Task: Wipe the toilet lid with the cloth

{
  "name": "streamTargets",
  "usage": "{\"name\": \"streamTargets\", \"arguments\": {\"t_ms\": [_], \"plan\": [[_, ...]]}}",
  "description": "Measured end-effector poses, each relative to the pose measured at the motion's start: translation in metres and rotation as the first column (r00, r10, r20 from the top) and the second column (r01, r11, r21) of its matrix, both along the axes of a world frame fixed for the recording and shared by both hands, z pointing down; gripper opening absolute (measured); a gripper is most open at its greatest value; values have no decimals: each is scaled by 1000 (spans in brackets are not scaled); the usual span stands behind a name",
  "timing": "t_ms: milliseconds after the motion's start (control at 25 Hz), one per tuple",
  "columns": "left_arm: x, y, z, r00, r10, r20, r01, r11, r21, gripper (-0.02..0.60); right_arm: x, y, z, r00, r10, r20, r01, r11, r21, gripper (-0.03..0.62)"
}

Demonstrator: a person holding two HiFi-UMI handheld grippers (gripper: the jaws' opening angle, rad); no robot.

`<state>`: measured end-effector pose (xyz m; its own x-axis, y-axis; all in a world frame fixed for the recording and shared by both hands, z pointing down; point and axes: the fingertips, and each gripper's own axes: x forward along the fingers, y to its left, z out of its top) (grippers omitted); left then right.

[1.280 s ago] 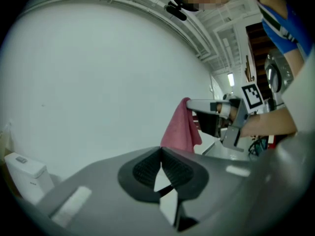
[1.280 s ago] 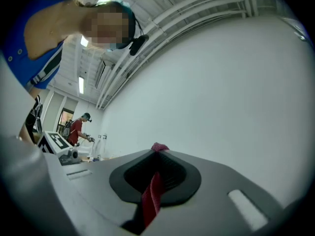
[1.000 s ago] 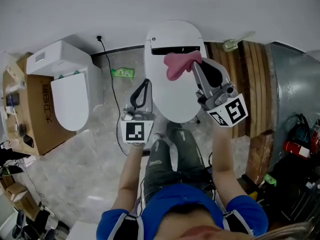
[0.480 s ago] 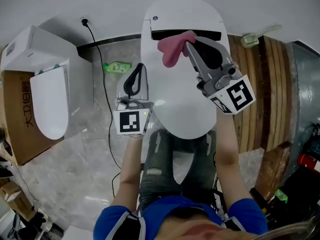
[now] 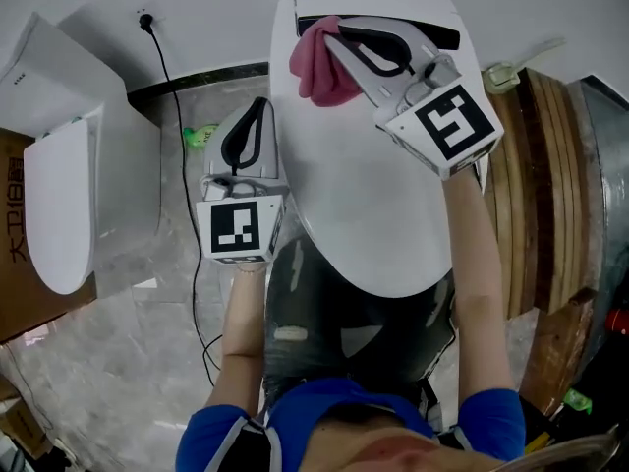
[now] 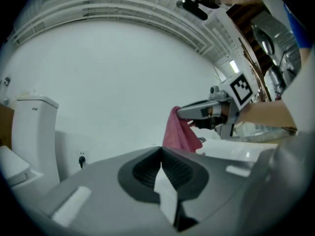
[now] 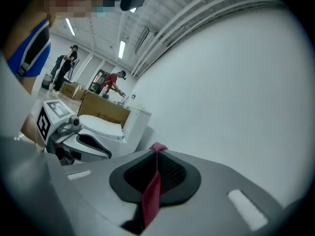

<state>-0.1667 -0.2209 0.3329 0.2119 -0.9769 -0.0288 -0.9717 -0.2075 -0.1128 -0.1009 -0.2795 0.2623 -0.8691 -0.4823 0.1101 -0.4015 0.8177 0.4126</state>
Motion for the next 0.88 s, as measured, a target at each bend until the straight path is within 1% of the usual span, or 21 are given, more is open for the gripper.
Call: {"name": "streamTargets", "arguments": {"t_ms": [80,160,240,320,360,440,520,800,880], "plan": [[0,6,9,1000,17,5,-17,1000,-20,3,-16,-4,17,997,-6,-77,8,1000,25,11],[2,14,18,1000,29,6,-28,998,-57,3,-30,-8,37,983,3,-185,6,999,46,11],[6,23,21,999,38,16,-37,997,-70,3,-43,-13,56,952,20,-306,4,997,79,11],[10,28,21,998,50,39,-47,997,-66,3,-55,-20,72,913,35,-407,13,993,115,11],[13,30,22,998,55,44,-52,996,-66,3,-60,-21,80,893,40,-448,19,992,128,11],[18,32,26,997,68,27,-66,995,-77,3,-65,-21,97,860,46,-509,31,989,142,11],[22,31,29,997,81,9,-80,993,-88,3,-69,-21,110,845,42,-533,34,991,133,11],[36,25,36,993,114,1,-113,987,-113,3,-72,-26,122,841,21,-541,7,999,51,11],[40,25,38,992,124,4,-122,985,-124,3,-71,-26,123,825,18,-565,4,999,37,9]]}}
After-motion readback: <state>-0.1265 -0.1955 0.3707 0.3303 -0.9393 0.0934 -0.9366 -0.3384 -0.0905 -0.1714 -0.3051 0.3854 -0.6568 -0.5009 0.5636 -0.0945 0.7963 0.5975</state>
